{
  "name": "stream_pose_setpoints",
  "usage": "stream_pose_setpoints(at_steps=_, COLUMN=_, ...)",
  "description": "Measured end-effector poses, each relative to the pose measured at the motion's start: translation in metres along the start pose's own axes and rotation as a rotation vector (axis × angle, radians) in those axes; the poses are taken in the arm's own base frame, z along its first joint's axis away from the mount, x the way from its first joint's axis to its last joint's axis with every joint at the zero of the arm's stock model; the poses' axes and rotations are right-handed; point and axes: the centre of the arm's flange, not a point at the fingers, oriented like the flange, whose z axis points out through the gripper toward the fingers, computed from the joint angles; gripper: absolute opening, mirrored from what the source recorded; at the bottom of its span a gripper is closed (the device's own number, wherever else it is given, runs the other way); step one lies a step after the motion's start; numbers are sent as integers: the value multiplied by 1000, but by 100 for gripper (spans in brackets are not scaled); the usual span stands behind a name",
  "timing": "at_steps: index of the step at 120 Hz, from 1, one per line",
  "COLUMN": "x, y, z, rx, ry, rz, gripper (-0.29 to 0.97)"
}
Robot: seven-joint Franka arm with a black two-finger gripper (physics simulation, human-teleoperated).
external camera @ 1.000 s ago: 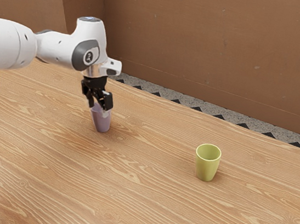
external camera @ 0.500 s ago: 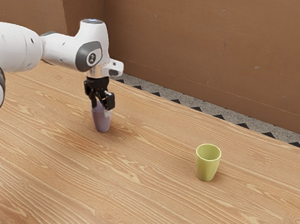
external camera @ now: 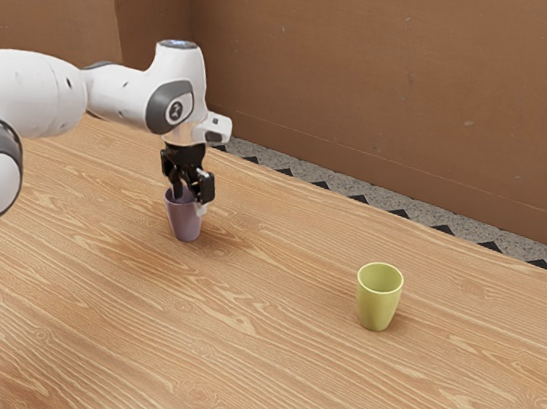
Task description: Place the left cup onto the right cup
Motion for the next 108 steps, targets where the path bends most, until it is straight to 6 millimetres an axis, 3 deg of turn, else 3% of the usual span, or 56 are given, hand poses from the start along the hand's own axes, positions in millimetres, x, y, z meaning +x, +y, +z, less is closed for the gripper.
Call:
stream_pose_setpoints(at_steps=33, x=1, y=-4, z=8, rx=-1, ry=-9, rz=-6, gripper=46)
stream_pose_setpoints(at_steps=83, x=2, y=-4, z=4, rx=19, ry=-8, rz=-2, gripper=8)
stream_pose_setpoints(at_steps=108, x=3, y=-2, z=4, rx=21, ry=-8, rz=0, gripper=-5)
